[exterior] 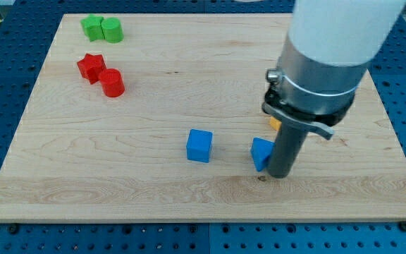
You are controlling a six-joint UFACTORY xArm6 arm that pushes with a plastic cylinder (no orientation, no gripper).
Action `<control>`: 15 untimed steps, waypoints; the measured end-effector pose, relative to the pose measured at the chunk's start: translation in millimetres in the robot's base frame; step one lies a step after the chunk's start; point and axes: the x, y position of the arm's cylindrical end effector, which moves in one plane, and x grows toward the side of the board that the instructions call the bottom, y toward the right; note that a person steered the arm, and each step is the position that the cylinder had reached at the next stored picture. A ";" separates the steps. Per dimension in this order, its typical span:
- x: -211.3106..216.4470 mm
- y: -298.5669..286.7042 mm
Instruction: Push the blue blocks closer to the hexagon
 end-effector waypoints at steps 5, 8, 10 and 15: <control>-27.9 -25.6; -38.5 20.4; -46.2 27.1; -23.6 -160.1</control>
